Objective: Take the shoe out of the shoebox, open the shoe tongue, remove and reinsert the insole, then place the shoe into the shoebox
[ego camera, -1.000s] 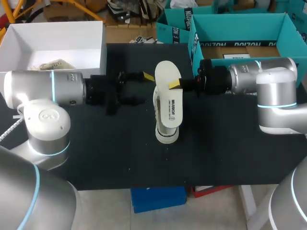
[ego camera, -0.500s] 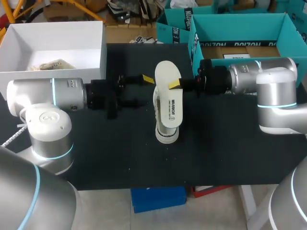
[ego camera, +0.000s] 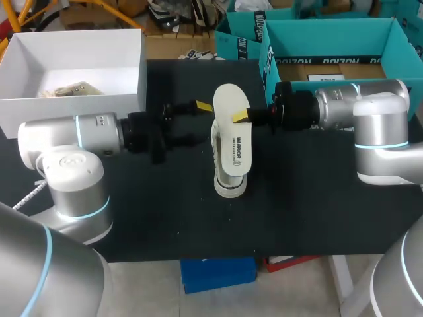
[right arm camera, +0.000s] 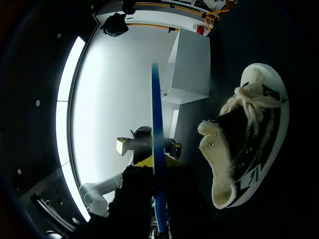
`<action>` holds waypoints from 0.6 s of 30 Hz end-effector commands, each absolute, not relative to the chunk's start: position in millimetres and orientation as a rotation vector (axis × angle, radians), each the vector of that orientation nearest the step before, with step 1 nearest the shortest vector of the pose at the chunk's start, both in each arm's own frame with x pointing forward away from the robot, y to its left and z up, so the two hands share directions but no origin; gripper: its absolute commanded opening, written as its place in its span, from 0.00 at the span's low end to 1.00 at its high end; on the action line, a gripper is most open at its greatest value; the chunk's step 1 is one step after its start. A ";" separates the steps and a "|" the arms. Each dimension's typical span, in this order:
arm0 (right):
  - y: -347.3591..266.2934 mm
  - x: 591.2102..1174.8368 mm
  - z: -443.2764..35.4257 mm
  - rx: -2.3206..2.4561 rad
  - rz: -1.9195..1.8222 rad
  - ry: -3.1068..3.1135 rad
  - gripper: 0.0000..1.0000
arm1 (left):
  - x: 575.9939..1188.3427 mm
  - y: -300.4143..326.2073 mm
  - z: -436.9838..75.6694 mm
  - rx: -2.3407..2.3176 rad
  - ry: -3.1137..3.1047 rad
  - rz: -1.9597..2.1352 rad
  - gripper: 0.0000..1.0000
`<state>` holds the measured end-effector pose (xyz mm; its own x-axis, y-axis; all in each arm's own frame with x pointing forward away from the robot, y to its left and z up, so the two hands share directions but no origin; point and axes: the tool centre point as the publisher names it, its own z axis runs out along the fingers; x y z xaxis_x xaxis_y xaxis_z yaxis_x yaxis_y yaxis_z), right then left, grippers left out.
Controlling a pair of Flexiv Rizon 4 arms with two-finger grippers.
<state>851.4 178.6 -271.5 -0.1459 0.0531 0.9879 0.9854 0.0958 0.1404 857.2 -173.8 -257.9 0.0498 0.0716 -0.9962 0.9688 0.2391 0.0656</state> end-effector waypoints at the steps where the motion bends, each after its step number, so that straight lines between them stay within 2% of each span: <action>1: 179.8 851.7 -272.4 -1.114 -1.215 -1.401 0.00 | 866.3 -186.8 -261.7 1.107 1.304 -0.953 1.00; 10: 179.8 851.7 -272.4 -1.114 -1.215 -1.401 0.00 | 871.6 -202.8 -262.2 1.128 1.279 -0.947 1.00; 11: 179.8 851.7 -272.4 -1.114 -1.215 -1.401 0.00 | 871.9 -204.0 -262.1 1.128 1.277 -0.946 0.91; 12: 179.8 851.7 -272.4 -1.114 -1.215 -1.401 0.00 | 872.2 -205.2 -262.0 1.128 1.275 -0.946 0.85; 14: 179.8 851.7 -272.4 -1.114 -1.215 -1.401 0.00 | 873.3 -207.7 -261.8 1.127 1.272 -0.944 0.82; 15: 179.8 851.7 -272.4 -1.114 -1.215 -1.401 0.00 | 873.9 -208.7 -262.0 1.127 1.271 -0.945 0.74; 16: 179.8 851.7 -272.4 -1.114 -1.215 -1.401 0.00 | 874.7 -209.9 -262.2 1.127 1.271 -0.944 0.49; 17: 179.8 851.7 -272.4 -1.114 -1.215 -1.401 0.00 | 875.2 -210.8 -262.2 1.126 1.270 -0.944 0.43; 18: 179.8 851.7 -272.4 -1.114 -1.215 -1.401 0.00 | 875.8 -211.6 -262.1 1.125 1.270 -0.945 0.45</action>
